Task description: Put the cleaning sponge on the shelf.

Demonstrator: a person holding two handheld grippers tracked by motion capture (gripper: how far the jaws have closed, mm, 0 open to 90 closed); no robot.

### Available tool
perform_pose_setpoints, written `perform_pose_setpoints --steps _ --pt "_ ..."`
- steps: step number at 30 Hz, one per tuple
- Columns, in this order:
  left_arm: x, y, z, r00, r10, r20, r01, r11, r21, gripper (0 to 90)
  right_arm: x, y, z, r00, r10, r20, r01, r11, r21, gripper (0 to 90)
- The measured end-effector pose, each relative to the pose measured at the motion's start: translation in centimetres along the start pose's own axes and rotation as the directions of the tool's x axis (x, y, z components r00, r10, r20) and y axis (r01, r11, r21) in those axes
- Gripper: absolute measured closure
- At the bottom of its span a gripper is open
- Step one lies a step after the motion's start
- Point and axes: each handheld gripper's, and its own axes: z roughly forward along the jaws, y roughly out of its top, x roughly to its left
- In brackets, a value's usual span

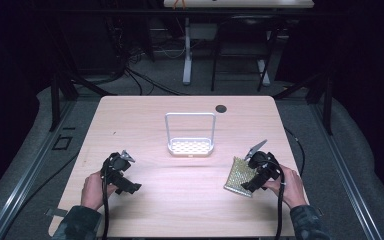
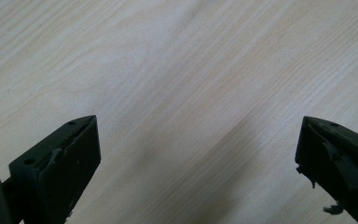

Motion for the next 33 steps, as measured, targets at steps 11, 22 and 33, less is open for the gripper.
perform_pose_setpoints --steps 11,22,33 --pt "0.2 -0.1 -0.1 1.0000 -0.005 0.000 0.005 1.0000 -0.002 0.0 -0.8 1.4 2.7 0.9994 0.009 -0.034 -0.007 0.999 0.045 0.0" --pt "0.2 -0.1 -0.1 0.9999 -0.012 -0.004 0.012 0.9999 0.005 0.1 -0.5 1.1 3.4 0.9997 0.023 -0.006 -0.022 0.999 0.039 0.7" --pt "0.1 -0.1 -0.2 0.9999 -0.014 -0.011 0.014 0.9999 0.002 0.2 -0.4 0.8 3.3 0.9985 0.054 -0.008 -0.053 0.998 0.036 10.7"
